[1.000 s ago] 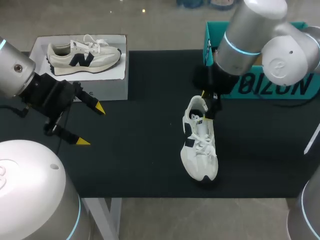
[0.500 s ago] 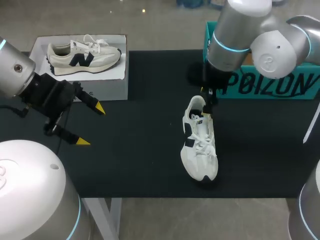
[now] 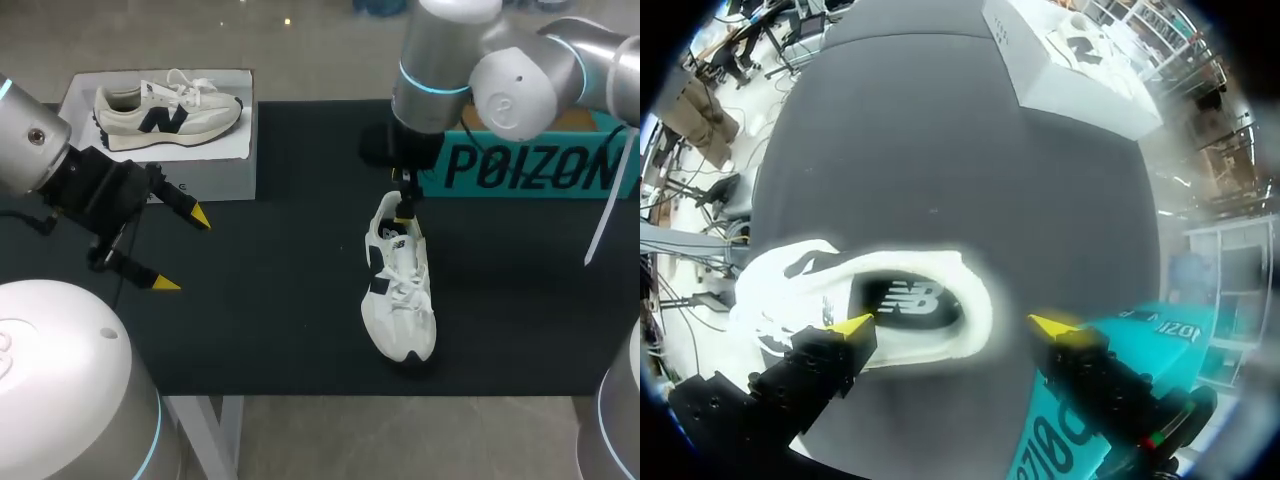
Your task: Take the shoe out of the shoebox, open the shoe tongue, remove and reinsert the insole, then place the shoe into the shoebox
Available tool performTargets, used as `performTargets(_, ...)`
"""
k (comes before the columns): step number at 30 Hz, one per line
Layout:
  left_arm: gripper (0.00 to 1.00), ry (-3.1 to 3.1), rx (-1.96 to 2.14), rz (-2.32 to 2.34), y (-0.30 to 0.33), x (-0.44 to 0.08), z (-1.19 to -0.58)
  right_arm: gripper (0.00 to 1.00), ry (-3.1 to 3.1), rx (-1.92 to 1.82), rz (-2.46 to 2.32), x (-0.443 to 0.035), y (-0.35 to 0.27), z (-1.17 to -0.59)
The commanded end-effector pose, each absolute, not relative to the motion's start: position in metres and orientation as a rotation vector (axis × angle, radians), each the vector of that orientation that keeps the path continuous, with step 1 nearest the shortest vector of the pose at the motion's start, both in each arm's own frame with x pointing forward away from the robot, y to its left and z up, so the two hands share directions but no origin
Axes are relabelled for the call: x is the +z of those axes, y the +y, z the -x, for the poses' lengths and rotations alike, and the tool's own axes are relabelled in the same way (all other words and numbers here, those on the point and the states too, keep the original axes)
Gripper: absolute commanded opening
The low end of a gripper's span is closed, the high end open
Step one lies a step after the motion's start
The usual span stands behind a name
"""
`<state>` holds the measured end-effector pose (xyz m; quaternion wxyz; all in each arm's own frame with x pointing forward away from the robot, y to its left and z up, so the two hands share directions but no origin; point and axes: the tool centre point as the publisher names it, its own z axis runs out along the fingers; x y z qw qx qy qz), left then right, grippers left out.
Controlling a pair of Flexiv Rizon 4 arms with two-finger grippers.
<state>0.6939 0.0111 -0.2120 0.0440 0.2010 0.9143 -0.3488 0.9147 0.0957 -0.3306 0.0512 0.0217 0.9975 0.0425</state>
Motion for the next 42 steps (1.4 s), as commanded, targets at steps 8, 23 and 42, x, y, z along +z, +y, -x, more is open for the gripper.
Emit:
performTargets(8,1.0,2.797,-1.064,-0.615,0.011,-0.212,-0.694,1.0,3.062,0.128,-0.087,-0.354,0.096,-0.932)
performTargets(23,1.0,2.797,-1.064,-0.615,0.011,-0.212,-0.694,1.0,3.067,0.093,-0.1,-0.358,0.095,-0.948)
performTargets(42,1.0,2.797,-1.064,-0.615,0.011,-0.212,-0.694,0.33,3.072,0.092,-0.119,-0.357,0.088,-0.943)
